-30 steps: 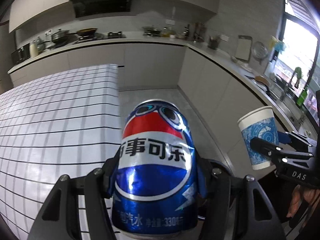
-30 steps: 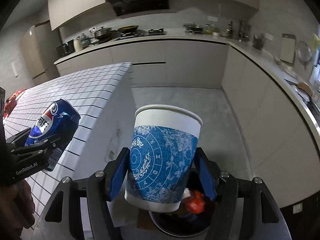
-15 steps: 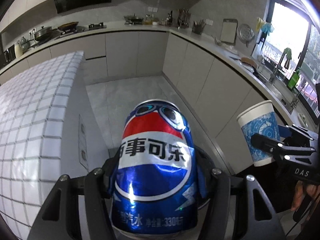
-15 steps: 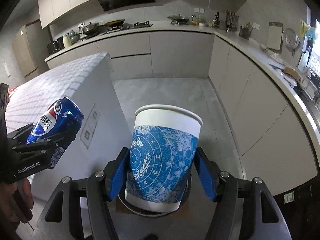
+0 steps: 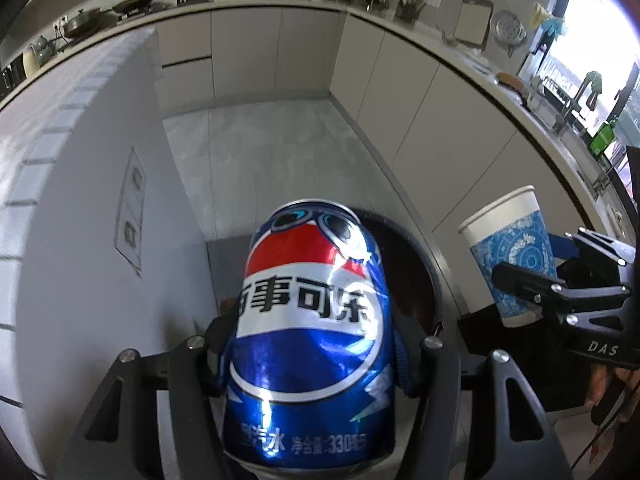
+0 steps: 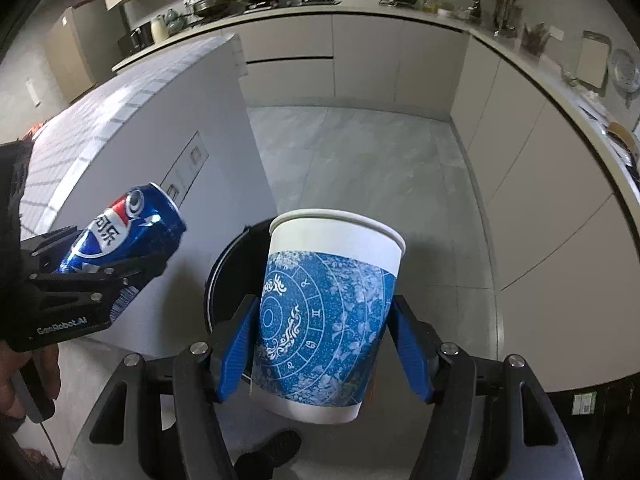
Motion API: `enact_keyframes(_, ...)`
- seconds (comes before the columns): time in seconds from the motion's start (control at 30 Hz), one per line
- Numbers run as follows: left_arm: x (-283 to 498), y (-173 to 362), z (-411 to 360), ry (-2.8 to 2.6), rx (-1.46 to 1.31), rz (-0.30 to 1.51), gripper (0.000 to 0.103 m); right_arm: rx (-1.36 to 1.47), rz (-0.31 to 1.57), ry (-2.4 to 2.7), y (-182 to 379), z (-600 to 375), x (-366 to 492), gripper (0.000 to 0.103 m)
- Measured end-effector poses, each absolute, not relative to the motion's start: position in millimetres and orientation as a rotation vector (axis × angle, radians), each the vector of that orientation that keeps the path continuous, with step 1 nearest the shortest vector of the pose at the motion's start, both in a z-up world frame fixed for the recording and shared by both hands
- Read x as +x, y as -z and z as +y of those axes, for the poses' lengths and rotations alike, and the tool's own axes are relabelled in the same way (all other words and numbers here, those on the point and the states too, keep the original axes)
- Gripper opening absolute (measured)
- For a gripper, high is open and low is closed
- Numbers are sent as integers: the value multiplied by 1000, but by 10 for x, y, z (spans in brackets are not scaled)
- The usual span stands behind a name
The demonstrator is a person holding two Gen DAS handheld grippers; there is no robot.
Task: Collect trash
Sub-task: 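Carry can and cup over the black bin, then open both tools to drop can and cup into the bin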
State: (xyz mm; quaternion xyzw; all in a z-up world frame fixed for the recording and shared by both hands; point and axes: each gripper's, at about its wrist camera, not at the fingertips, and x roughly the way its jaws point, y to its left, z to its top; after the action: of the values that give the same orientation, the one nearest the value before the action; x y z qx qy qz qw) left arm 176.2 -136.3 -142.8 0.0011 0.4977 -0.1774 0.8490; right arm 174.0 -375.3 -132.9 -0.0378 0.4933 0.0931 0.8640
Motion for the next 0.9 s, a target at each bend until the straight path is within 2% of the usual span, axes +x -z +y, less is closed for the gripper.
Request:
enact_keyframes(0.57,2022,2095,-1618,359,-59,1233,62,-263,1205,-356,2275,-3561,2156,67)
enact_keyframes(0.6,2047,2125,-1612,357,-83,1236,67,-285,1209,-368,2324,-3539,2208,68)
enact_keyframes(0.63,2081,2179,-1585,318,-98,1248,88,-318,1211,-374,2369,-3519,2233,70)
enact_keyframes(0.67,2107,2212,-1543,280,-110,1268,96,-390,1184,-376,2430,-3484,2243,90)
enact_keyframes(0.7,2109,2195,-1458,257,-154,1260,100,-443,1156,-365,2460,-3475,2236,103)
enact_keyframes(0.77,2083,2121,-1329,211,-173,1231,101,-494,1142,-359,2476,-3528,2197,103)
enact_keyframes(0.9,2046,2149,-1322,186,-93,1235,101,-422,1127,-305,2403,-3733,2171,103)
